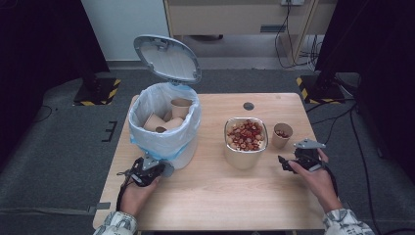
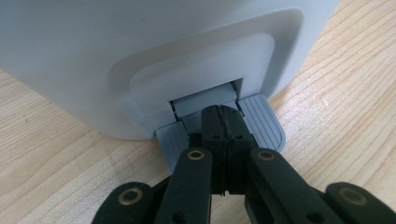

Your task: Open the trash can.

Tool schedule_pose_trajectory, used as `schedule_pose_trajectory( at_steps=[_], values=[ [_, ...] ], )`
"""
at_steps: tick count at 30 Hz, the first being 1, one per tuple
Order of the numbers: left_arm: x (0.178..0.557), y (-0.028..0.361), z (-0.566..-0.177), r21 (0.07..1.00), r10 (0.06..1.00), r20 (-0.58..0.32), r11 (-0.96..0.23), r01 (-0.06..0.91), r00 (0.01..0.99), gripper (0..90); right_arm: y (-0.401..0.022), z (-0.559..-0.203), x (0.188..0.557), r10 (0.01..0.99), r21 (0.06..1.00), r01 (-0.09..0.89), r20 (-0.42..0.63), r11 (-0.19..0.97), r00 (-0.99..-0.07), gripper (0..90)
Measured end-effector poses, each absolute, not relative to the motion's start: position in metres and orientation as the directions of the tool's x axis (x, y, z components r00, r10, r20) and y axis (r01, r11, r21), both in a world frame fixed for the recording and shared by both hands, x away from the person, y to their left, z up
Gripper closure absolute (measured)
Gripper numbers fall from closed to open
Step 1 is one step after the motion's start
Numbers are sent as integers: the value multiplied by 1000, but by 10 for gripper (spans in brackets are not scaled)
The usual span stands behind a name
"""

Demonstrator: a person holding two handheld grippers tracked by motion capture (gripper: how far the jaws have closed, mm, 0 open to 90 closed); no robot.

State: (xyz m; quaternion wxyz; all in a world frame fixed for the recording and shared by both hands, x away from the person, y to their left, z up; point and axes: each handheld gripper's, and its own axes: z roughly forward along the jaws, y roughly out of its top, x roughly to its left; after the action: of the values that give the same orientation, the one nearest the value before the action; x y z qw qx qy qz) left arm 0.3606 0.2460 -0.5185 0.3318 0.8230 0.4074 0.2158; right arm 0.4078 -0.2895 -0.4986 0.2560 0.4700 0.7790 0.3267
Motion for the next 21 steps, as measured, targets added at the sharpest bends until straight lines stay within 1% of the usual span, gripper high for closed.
schedule_pose_trajectory(
  at_steps=[1,10,21],
  values=[
    [361,246,-518,722,814,85,-448,527,575,889,-293,-492,412,901,748,568,-92,343,-424,112],
    [361,246,-518,721,813,86,-449,527,575,888,-303,-479,433,908,752,575,-74,323,-413,102],
    [361,246,-519,722,813,86,-449,526,576,888,-302,-484,441,902,767,561,-51,309,-428,83]
  ],
)
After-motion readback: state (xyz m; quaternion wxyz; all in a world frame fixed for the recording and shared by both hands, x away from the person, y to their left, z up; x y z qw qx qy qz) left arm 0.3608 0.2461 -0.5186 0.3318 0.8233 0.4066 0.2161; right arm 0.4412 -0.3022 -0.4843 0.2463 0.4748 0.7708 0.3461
